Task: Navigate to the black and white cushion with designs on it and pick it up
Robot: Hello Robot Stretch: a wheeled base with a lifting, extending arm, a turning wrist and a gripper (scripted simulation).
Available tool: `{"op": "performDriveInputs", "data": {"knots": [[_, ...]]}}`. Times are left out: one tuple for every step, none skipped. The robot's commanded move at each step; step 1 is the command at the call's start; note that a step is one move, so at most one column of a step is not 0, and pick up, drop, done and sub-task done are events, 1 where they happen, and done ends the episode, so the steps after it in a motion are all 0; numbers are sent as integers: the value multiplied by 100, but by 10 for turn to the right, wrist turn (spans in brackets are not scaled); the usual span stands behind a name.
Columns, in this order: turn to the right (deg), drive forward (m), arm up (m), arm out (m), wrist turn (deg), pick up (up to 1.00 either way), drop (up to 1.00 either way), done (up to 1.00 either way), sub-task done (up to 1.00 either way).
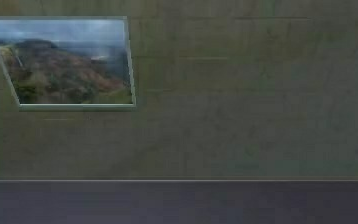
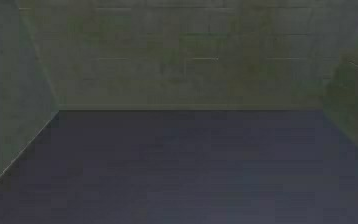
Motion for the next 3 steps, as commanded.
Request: {"op": "performDriveInputs", "data": {"knots": [[-450,0,0,0,0,0,0,0,0],[-450,0,0,0,0,0,0,0,0],[-450,0,0,0,0,0,0,0,0]]}}
